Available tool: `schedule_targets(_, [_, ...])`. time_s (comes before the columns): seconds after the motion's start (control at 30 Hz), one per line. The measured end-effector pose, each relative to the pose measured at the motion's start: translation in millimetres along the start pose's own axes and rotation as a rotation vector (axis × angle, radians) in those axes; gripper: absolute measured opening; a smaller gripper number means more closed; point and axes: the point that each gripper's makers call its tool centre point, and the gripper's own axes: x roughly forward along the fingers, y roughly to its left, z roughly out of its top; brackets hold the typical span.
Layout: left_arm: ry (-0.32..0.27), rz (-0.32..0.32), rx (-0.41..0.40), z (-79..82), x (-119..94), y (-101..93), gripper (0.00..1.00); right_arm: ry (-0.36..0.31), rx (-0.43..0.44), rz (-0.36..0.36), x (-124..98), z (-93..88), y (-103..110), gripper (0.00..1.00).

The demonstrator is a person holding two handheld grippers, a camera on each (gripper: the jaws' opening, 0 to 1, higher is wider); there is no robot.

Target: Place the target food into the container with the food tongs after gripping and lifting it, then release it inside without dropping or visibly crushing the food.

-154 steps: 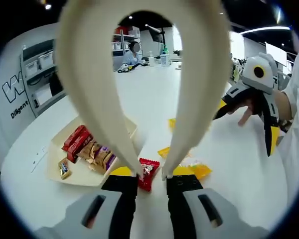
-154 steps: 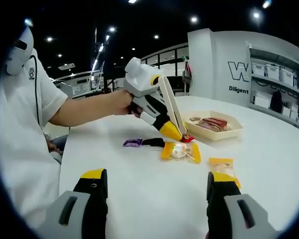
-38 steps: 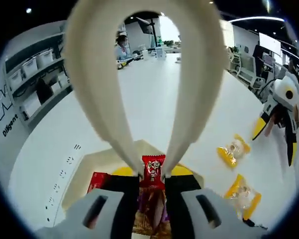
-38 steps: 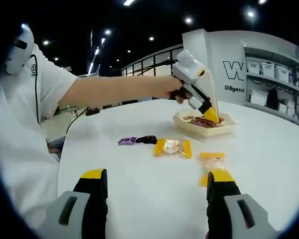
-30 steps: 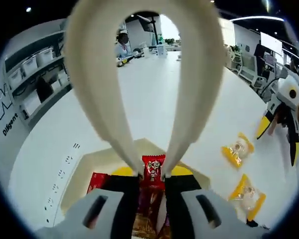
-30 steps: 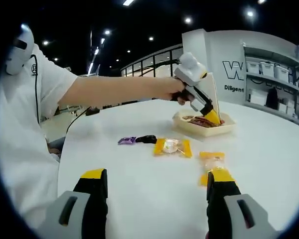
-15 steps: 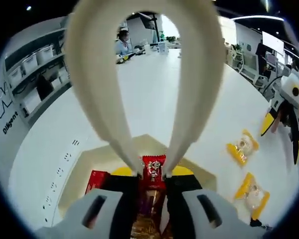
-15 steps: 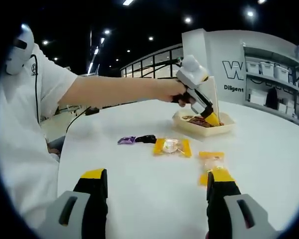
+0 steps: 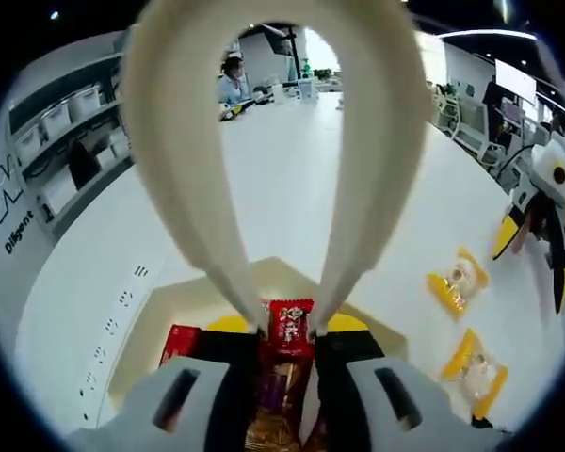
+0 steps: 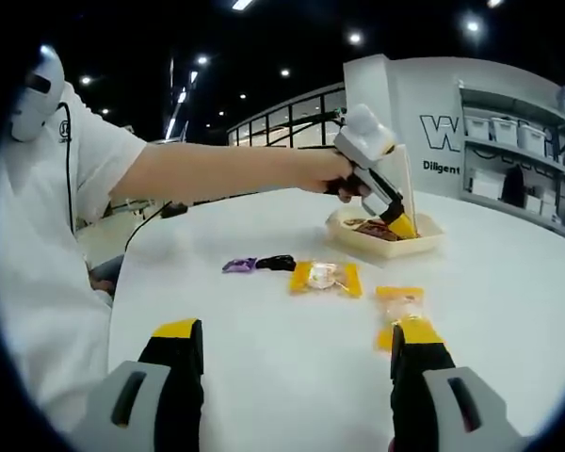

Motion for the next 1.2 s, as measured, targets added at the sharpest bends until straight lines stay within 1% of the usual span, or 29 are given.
schedule_targets(0.33, [-0.047,0.032,-0.027,8.7,-19.3,11.5,0.21,-0.001,-0.002,0.001,0.0,0.5,0.5,0.81])
schedule_targets(0.6, [-0.028,0.028,-0.026,0.9,-15.2,6.0,0.21,-0.001,-0.004,0.002,0.4,0.8,1.6,0.81])
schedule_targets(0.87, [-0.014,0.04,-0.015,2.0,-6.6,5.7,0.21,-0.001,-0.007,0.001,-0.2,2.0,1.6,0.81])
schedule_targets(0.97, [0.007,0.041,-0.004,-1.4,-3.8,4.3,0.21,-0.001,-0.008,0.0,-0.9,2.1,1.4,0.81])
schedule_targets(1.1, [0.009,0.041,-0.004,-1.9,-5.8,5.3,0.21,0.001,-0.008,-0.002,-1.4,2.0,0.2,0.81])
schedule_targets(1.2, [-0.014,0.049,-0.014,1.5,-12.5,8.4,0.21,-0.003,-0.011,0.0,-1.0,3.8,0.6,0.81])
